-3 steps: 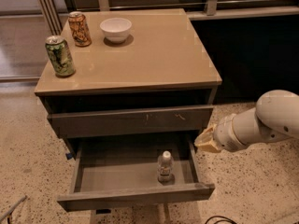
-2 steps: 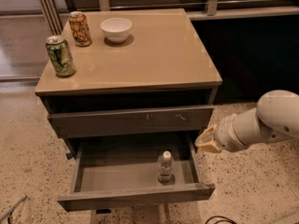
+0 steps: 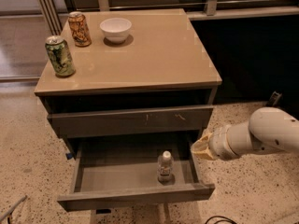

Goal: Pick blue plastic bottle from middle drawer and place on counter

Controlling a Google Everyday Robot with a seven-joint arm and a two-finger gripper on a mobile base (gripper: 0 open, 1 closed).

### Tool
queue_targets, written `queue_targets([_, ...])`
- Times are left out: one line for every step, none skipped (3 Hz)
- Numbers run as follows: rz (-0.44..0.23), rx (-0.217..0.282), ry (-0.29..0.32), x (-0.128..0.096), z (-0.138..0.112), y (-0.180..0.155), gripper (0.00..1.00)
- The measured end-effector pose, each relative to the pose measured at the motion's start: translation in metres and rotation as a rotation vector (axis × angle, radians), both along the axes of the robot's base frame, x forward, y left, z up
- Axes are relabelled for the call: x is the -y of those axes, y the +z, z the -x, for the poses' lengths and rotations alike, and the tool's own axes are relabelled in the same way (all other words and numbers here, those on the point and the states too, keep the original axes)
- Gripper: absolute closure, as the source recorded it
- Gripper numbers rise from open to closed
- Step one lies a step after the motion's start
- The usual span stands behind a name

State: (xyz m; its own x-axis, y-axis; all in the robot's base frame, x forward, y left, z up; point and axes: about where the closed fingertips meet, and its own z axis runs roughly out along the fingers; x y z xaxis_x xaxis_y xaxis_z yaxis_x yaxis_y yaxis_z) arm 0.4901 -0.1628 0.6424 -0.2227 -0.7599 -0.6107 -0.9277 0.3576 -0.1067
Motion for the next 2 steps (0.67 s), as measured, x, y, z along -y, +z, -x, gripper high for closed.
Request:
queue_targets([-0.03, 0.015, 0.023, -0.016, -0.006, -0.03, 0.57])
queue_targets([-0.044, 0.019, 0.035, -0.025, -0.009, -0.047, 0.37])
